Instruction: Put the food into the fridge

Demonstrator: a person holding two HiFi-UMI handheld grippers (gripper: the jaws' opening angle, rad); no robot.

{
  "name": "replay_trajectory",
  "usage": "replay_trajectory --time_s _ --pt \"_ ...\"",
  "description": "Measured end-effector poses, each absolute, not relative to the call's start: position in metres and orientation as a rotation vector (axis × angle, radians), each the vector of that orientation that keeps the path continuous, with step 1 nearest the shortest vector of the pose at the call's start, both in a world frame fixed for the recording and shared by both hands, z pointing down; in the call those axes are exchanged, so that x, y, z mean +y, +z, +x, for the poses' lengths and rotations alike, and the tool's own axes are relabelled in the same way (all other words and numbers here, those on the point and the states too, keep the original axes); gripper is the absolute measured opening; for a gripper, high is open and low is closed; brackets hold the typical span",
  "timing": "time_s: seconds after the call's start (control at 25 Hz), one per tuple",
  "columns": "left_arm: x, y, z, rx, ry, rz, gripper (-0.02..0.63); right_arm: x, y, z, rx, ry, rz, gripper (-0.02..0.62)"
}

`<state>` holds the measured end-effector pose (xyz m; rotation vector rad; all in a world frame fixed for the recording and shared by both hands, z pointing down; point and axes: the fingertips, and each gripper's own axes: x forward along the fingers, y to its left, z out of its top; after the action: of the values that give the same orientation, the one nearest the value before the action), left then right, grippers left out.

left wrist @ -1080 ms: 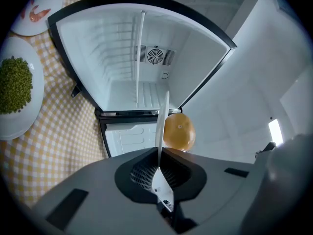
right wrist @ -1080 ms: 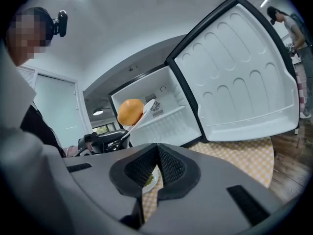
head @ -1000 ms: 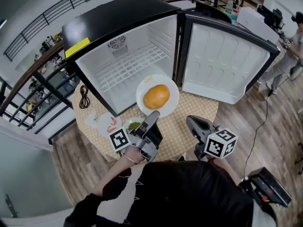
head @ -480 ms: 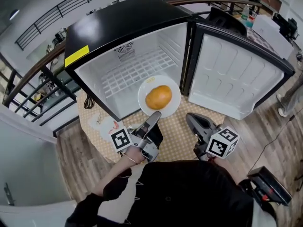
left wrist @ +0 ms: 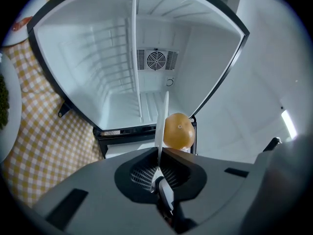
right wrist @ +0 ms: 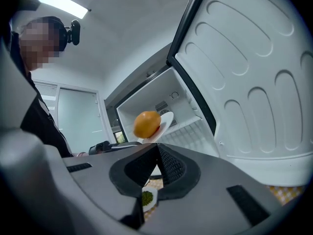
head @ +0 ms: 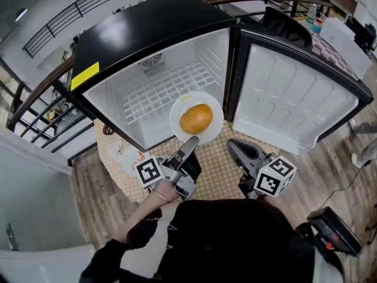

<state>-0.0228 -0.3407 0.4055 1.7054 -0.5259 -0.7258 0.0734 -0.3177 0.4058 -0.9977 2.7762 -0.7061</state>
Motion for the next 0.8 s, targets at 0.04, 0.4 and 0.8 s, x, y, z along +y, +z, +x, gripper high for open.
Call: replay_trajectory --time_s 0.04,0.4,0.8 --pt "-0.342 0.405 -0.023 -0.531 -0.73 1.707 0.02 -0.319 0.407 0.075 2.781 -0.704 -0.997 0.015" --pt "-0.367 0.397 -0.027 -0.59 -0.769 1.722 0.02 -0.334 0.408 0.081 2.827 -0.705 -0.976 0.015" --pt "-0.42 0.391 -0.032 -0.674 -0.823 1.701 0.02 -0.349 0.414 0.086 2.849 -0.767 -0.945 0.015"
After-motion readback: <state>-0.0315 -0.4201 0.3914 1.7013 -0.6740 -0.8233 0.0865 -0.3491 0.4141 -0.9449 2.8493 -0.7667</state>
